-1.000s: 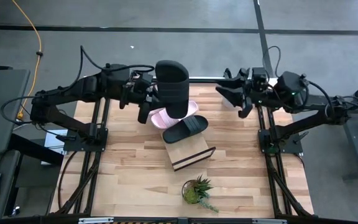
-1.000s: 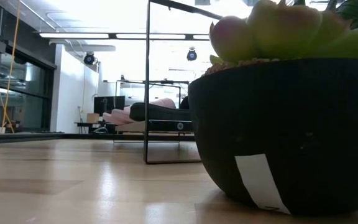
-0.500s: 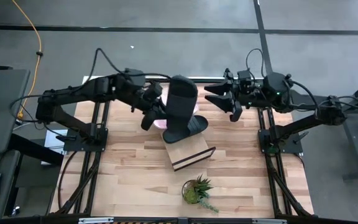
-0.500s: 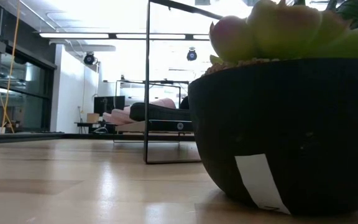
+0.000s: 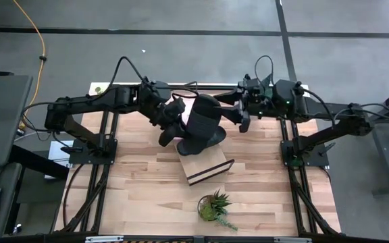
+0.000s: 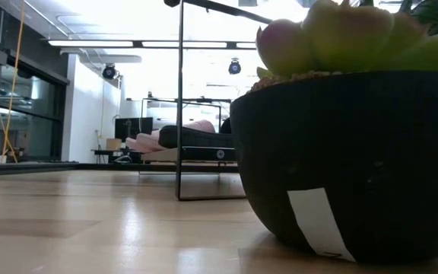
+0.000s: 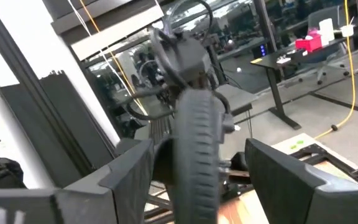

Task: Pick and place slides into the shelf
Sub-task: Put the black slides on the shelf

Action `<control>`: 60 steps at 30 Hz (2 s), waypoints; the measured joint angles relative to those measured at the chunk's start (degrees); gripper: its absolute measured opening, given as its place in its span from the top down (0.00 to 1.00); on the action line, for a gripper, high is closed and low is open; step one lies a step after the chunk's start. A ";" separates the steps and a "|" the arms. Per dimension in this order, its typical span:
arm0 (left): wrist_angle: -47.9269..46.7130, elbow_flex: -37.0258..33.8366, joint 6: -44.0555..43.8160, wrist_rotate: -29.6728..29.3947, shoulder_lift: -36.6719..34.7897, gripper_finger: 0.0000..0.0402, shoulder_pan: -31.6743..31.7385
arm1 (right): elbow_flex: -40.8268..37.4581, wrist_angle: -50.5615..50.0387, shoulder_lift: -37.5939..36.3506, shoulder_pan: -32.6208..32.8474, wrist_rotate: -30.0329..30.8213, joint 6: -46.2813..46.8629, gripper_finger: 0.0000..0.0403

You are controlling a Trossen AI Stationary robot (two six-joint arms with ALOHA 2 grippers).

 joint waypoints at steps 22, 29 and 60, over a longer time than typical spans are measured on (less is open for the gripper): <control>-2.39 0.02 -0.81 -1.90 0.28 0.87 -0.02 | 0.00 -0.48 1.70 -0.87 -2.10 1.00 0.73; -2.28 0.02 -0.83 -1.90 0.26 0.82 -0.02 | 0.00 -0.58 1.70 -0.89 -0.99 0.31 0.87; 0.48 0.02 -0.98 -19.11 -7.02 0.62 4.94 | -10.49 -21.48 -16.87 11.82 36.77 6.38 0.98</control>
